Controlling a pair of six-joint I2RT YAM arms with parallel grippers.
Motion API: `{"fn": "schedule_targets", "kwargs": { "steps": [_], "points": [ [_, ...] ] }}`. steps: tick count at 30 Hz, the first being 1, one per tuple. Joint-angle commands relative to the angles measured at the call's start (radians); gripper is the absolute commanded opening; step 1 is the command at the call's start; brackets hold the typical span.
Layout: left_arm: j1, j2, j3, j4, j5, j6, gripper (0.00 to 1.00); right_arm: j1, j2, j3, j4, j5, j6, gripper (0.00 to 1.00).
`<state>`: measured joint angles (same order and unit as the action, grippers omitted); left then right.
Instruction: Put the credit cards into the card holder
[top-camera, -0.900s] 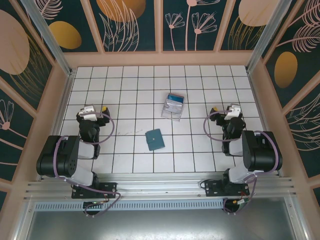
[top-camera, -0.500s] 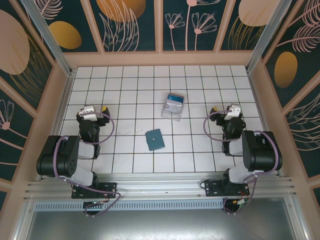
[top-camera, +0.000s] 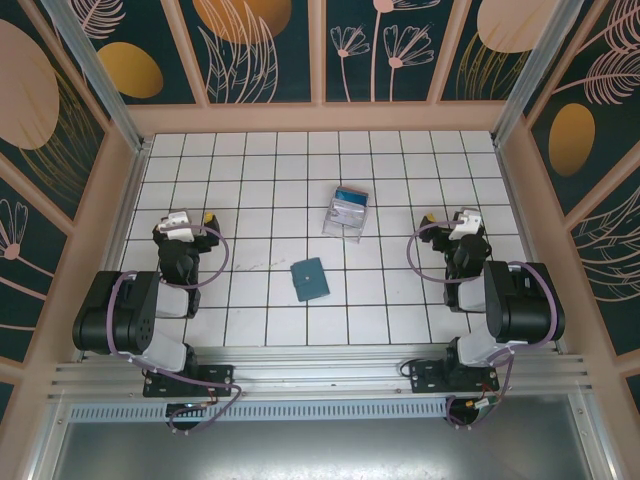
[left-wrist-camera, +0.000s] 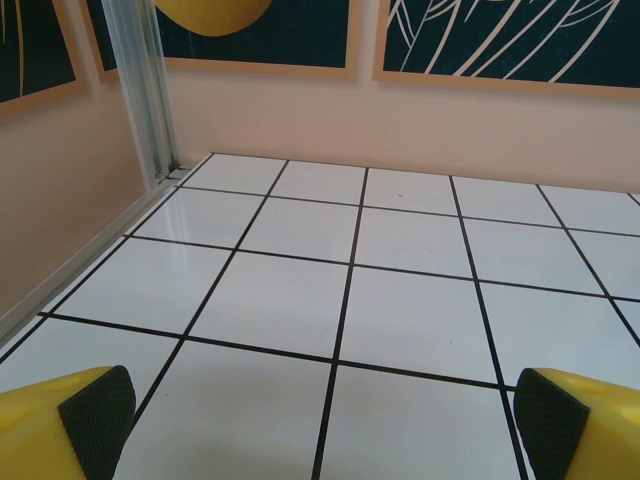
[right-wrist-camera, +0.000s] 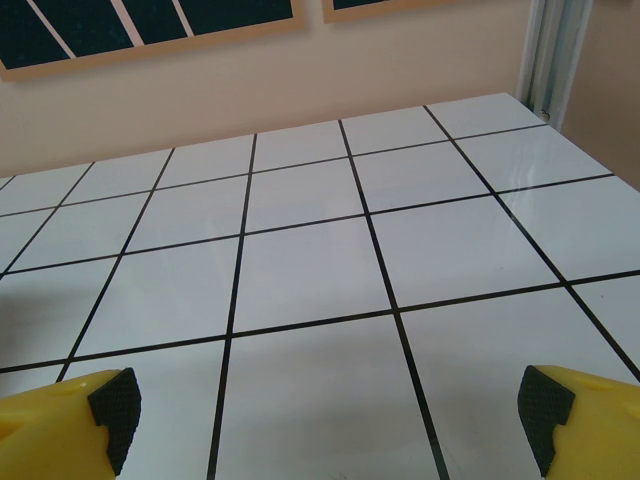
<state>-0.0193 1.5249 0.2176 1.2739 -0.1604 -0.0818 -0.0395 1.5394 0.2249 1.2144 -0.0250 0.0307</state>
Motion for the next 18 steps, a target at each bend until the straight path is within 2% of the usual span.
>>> {"fn": "schedule_targets", "kwargs": {
  "steps": [1, 12, 14, 16, 18],
  "points": [
    [0.004, -0.005, 0.019, 0.002, 0.018, 0.007, 0.99, 0.0, 0.0, 0.019, 0.013, -0.014, -0.016, 0.99],
    [0.004, -0.007, 0.014, 0.009, 0.017, 0.01, 0.99, 0.001, 0.0, 0.018, 0.013, -0.012, -0.018, 0.99],
    [0.004, -0.025, 0.032, -0.043, 0.042, 0.021, 0.99, 0.013, -0.01, 0.019, 0.002, 0.008, -0.023, 0.99],
    [0.004, -0.059, 0.054, -0.11, 0.065, 0.028, 0.99, 0.04, -0.082, 0.046, -0.108, 0.035, -0.041, 0.99],
    [0.005, -0.098, 0.07, -0.168, 0.062, 0.021, 0.99, 0.05, -0.171, 0.1, -0.293, 0.077, -0.017, 0.99]
  ]
}}
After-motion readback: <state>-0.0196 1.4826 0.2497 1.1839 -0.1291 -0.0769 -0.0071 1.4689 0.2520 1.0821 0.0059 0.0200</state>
